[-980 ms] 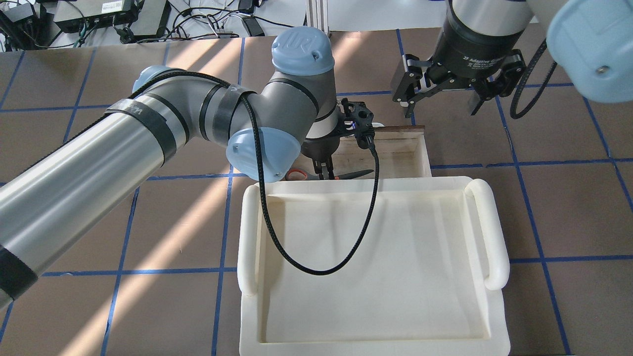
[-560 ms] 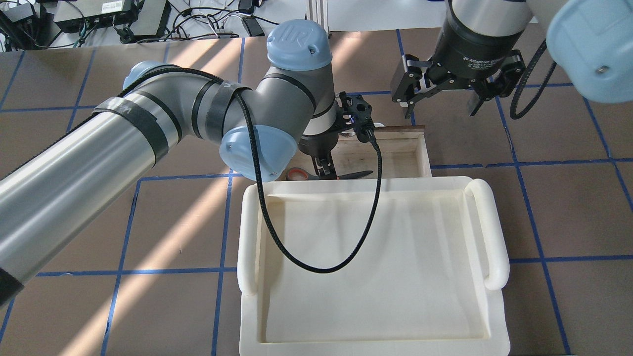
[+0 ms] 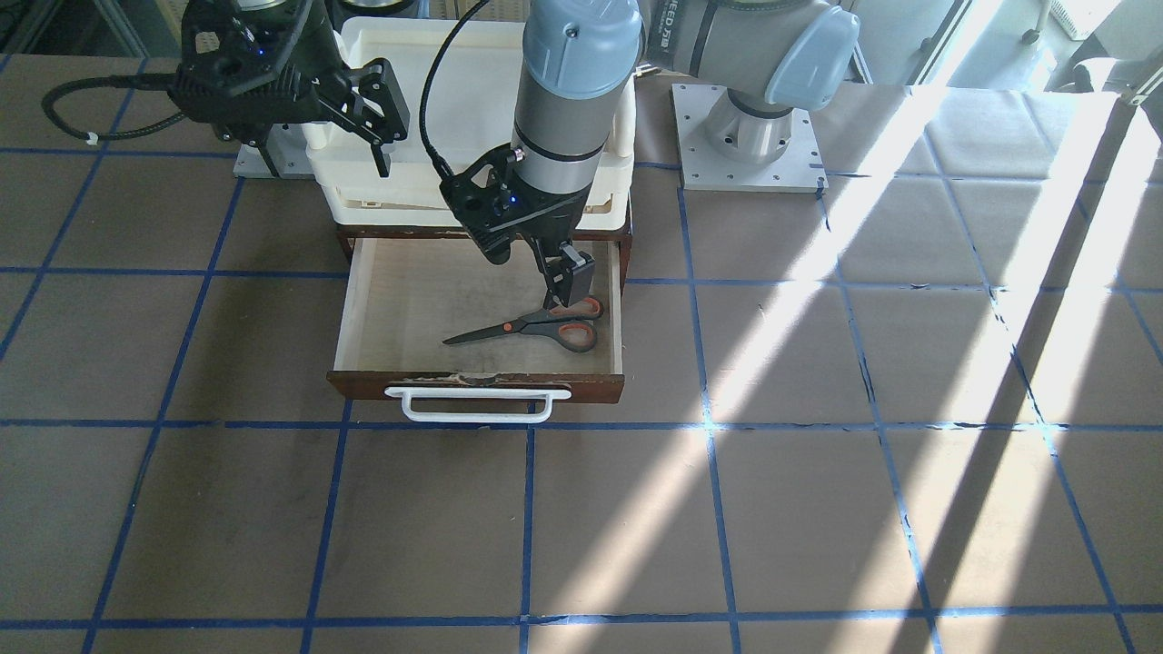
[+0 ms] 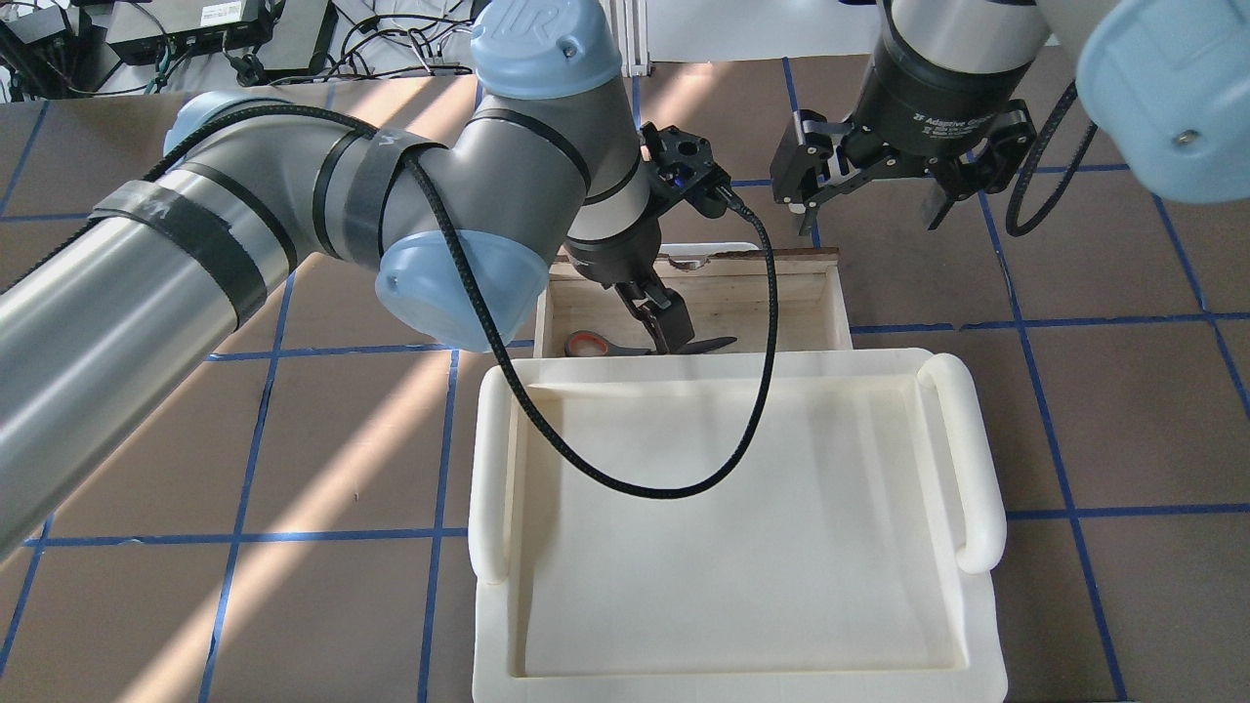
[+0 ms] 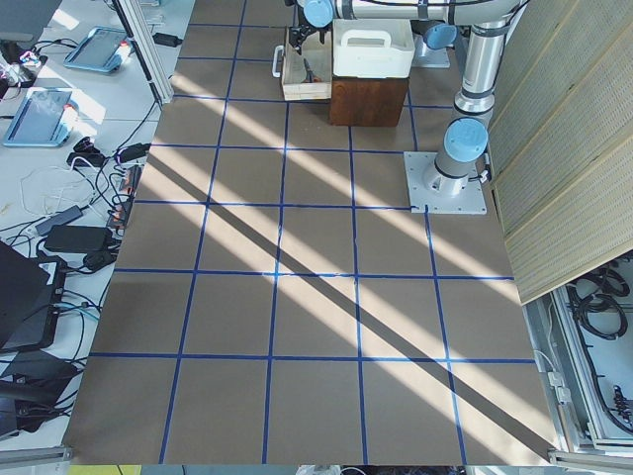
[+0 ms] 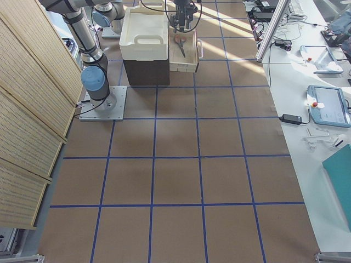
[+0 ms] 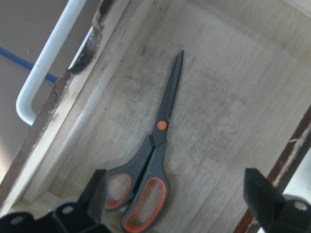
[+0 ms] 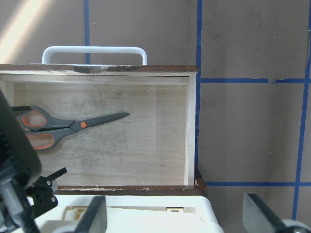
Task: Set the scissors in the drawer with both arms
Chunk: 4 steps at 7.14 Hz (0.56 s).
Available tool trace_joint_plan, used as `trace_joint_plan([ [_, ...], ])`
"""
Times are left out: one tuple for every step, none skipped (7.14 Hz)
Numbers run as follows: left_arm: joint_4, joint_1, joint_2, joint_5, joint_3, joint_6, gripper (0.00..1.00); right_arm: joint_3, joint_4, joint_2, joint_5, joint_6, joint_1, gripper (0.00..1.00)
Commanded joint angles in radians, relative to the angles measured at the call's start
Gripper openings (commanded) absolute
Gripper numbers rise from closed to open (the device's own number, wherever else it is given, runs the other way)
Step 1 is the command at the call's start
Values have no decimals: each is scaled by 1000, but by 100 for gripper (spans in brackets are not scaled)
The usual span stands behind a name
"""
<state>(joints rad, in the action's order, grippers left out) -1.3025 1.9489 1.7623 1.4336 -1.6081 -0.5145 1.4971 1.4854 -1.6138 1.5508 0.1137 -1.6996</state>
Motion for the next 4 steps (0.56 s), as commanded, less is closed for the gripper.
trace_joint_plan([
  [-90, -106, -65, 14, 14, 65, 100, 0, -1, 0, 0, -3, 0, 100],
  [-104, -154, -85, 74, 20, 76, 100, 0, -1, 2, -5, -2, 0, 100],
  [-125, -197, -110, 88, 23, 164, 100, 0, -1, 2, -9, 4, -2, 100],
  [-136, -223, -135, 91, 23, 295, 100, 0, -1, 3, -5, -5, 0, 100],
])
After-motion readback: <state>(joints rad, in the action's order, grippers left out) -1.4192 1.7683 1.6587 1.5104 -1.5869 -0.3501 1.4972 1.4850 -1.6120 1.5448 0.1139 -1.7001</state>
